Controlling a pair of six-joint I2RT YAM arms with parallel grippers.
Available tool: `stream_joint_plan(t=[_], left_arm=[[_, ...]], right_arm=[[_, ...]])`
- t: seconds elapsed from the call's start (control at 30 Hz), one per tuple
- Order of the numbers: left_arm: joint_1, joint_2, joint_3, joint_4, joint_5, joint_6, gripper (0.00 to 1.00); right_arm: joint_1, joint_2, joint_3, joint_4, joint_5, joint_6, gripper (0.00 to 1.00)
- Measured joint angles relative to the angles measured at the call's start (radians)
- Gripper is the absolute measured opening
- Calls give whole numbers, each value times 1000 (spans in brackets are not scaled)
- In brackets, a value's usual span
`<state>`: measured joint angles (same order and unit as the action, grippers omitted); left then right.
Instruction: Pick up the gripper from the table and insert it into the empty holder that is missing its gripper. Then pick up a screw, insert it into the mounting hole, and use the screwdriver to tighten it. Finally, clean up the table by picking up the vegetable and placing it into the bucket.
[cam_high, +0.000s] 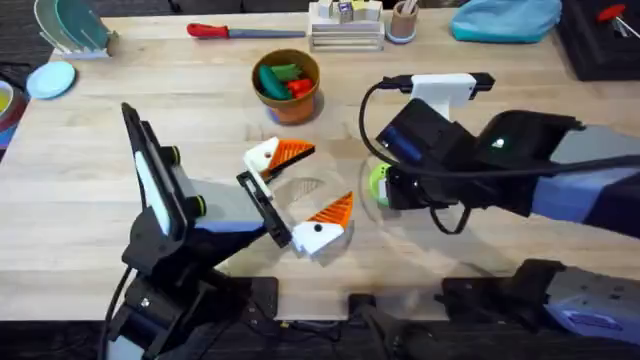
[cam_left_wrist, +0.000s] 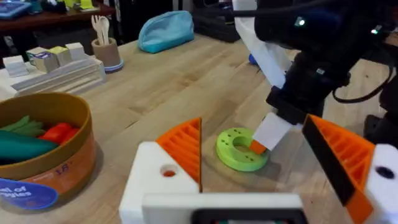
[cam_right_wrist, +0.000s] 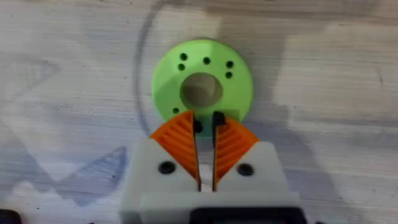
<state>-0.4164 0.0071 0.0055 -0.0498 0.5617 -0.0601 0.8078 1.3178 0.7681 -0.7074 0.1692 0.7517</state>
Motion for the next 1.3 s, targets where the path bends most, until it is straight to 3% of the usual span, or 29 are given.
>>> stream_joint_plan(t=[0.2, 0.67, 1.07, 1.3], left_arm=[[0, 0, 0, 0, 0, 0, 991], [0, 0, 0, 0, 0, 0, 991], [0, 0, 0, 0, 0, 0, 991], [0, 0, 0, 0, 0, 0, 991]], right_arm=[[0, 0, 2, 5, 10, 0, 10], [0, 0, 34, -66, 12, -24, 7], [0, 0, 274, -108, 26, -259, 7], [-46, 4, 496, -171, -32, -368, 7]])
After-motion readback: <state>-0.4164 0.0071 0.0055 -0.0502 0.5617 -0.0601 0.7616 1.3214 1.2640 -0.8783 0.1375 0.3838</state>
